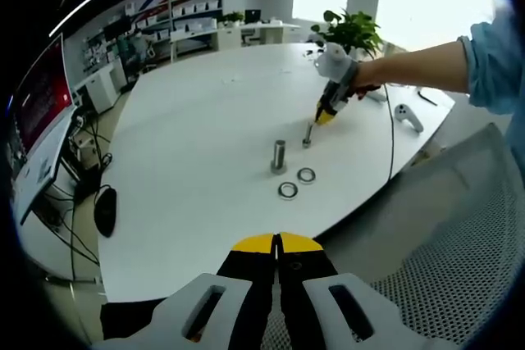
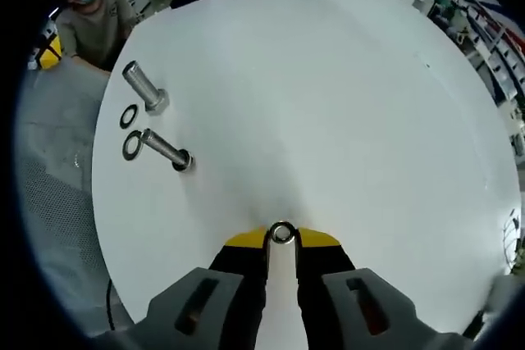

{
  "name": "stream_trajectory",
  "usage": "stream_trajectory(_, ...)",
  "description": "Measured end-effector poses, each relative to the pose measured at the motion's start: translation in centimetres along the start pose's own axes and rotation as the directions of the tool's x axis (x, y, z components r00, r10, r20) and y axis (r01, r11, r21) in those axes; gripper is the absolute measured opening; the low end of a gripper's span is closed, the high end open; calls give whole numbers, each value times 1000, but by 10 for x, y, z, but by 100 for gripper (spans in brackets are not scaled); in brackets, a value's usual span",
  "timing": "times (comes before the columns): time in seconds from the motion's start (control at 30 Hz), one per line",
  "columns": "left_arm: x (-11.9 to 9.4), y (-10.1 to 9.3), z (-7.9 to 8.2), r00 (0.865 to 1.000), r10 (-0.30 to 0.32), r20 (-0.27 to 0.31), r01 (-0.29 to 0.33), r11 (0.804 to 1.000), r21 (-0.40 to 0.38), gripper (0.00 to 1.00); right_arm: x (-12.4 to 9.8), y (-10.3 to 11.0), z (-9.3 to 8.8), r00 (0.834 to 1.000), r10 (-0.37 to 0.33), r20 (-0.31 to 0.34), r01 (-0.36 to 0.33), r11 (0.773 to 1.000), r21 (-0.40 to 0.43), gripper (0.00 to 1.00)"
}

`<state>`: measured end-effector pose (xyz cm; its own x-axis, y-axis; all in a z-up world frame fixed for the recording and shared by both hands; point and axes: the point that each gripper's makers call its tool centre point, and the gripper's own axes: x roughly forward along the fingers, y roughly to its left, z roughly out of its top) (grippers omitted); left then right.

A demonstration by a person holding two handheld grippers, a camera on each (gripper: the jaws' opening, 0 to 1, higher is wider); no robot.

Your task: Place the washer onto the threaded stud by aligning its center hole with the stud, sliding it down to the base, and recovering from edge contact or off-axis alignment until the washer reaches the visible bottom stop.

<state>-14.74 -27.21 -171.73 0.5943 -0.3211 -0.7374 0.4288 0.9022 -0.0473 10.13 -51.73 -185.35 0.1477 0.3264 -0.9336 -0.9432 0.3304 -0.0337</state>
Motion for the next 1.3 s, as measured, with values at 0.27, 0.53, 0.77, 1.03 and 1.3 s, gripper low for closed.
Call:
stream_trajectory(0.27,0,0,0,1000,1,1,-1,1000,1,0,-19,30,14,999,30,20,-29,998,-52,13)
stream_trajectory(0.53,0,0,0,1000,3,0,-3,1000,2,0,-39,59,32,995,96,34,-92,990,-108,13)
stream_trajectory(0.77,-1,0,1,1000,5,5,-5,1000,2,0,-54,79,49,992,122,28,-115,975,-190,13)
stream_trajectory(1.03,-1,0,2,1000,5,10,-5,1000,3,0,-66,88,66,993,118,22,-107,956,-272,13)
stream_trajectory(1.3,-1,0,2,1000,6,10,-6,1000,3,0,-61,98,74,993,111,-35,-117,927,-357,12)
